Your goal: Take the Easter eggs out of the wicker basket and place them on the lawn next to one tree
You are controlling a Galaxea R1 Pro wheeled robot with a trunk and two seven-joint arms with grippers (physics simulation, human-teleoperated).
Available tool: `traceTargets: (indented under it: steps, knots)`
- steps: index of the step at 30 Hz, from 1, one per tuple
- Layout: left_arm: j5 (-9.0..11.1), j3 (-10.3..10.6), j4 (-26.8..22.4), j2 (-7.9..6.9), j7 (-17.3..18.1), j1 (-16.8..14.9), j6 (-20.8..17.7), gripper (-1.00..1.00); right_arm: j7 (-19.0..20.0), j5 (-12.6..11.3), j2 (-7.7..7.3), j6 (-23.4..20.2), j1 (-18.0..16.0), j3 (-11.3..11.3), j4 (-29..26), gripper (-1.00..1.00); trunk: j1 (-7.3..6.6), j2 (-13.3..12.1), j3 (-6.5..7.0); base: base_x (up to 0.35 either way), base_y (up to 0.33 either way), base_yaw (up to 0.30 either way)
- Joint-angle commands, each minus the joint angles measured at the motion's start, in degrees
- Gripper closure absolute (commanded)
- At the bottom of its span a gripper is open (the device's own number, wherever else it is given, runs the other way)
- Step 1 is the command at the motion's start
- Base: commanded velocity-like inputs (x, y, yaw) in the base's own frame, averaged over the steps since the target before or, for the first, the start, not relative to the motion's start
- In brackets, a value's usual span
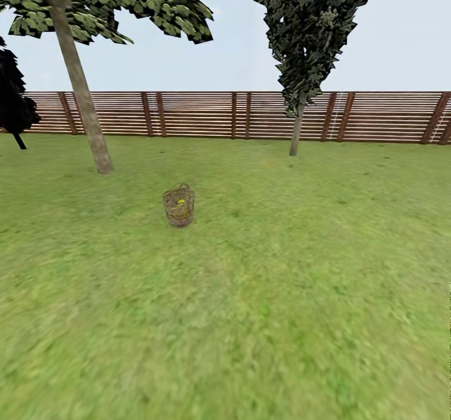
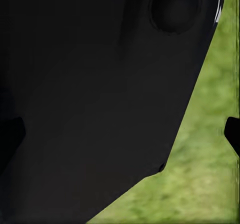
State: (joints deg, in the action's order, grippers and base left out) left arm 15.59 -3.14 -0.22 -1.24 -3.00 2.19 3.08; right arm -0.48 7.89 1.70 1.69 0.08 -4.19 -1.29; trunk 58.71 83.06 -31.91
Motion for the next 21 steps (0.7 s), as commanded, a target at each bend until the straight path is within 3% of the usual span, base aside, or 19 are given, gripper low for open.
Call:
traceTargets:
  steps: [1, 8, 21]
  knots:
    - [0.06, -0.29, -0.03, 0.01, -0.08, 0.01, 0.17, -1.0, -0.05, 0.2, 0.01, 0.06, 0.01, -0.38, -0.04, -1.0, 0.02, 0.02, -0.03, 0.153, -0.283, 0.0]
    - [0.06, -0.29, 0.01, 0.01, -0.08, 0.01, 0.17, -1.0, -0.05, 0.53, 0.27, -0.01, 0.01, -0.53, 0.11, -1.0, 0.02, 0.02, -0.03, 0.153, -0.283, 0.02]
    - [0.07, -0.29, 0.04, -0.05, -0.08, 0.01, 0.09, -1.0, -0.05, 0.68, 0.19, 0.03, 0.01, -0.59, 1.54, -1.0, 0.02, 0.02, -0.03, 0.221, -0.249, 0.162]
